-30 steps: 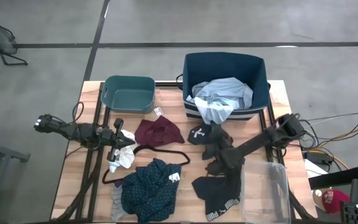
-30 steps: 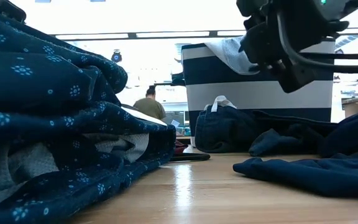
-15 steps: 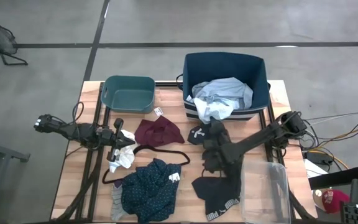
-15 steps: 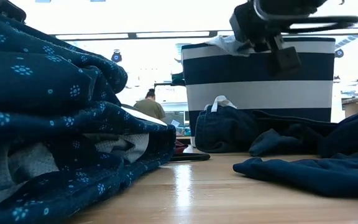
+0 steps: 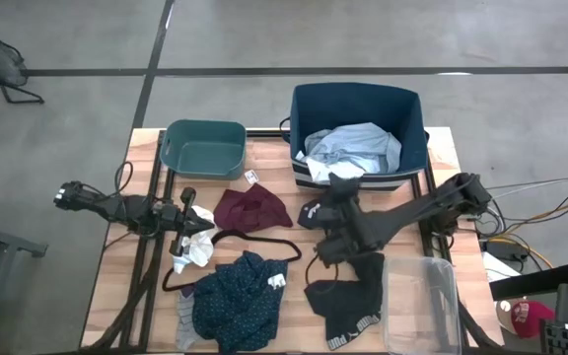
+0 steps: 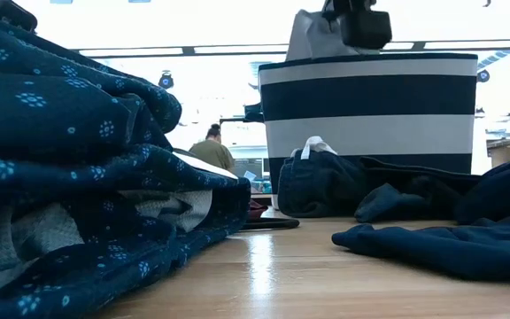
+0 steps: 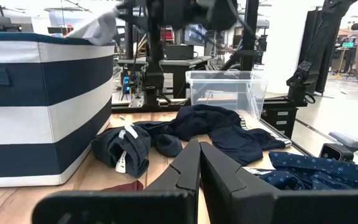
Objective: Pick & Place Cloths
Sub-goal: Put the white polo shirt into the blue bin
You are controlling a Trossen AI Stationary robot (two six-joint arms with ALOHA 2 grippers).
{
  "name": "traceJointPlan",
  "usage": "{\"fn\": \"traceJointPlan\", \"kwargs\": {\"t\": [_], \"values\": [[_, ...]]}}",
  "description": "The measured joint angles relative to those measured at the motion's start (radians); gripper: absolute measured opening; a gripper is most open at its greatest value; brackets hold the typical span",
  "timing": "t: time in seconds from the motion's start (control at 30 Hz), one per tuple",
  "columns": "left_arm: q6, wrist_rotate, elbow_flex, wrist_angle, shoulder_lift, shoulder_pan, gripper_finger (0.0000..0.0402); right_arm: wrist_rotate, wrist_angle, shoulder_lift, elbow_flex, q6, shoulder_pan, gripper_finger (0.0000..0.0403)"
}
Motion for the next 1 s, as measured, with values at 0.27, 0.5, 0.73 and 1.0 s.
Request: {"fn": "traceJointPlan", "kwargs": {"t": [0.27,0.5,0.73,1.0], "values": [[0.0,0.0,0.0,0.0,0.0,0.0,0.0014,-0.093,0.002,-0.163,0.045,0.115,-0.118,0.0009],[0.0,0.0,0.0,0.0,0.0,0.0,0.0014,-0.22,0.004,-0.296,0.04,0.198,-0.239,0.0009],[0.0,0.0,0.0,0.0,0.0,0.0,0.0014,-0.544,0.004,-0.354,0.036,0.297,-0.358,0.0015],[0.0,0.0,0.0,0.0,0.0,0.0,0.0014,-0.622,0.007,-0.347,0.018,0.344,-0.38,0.0068]]}}
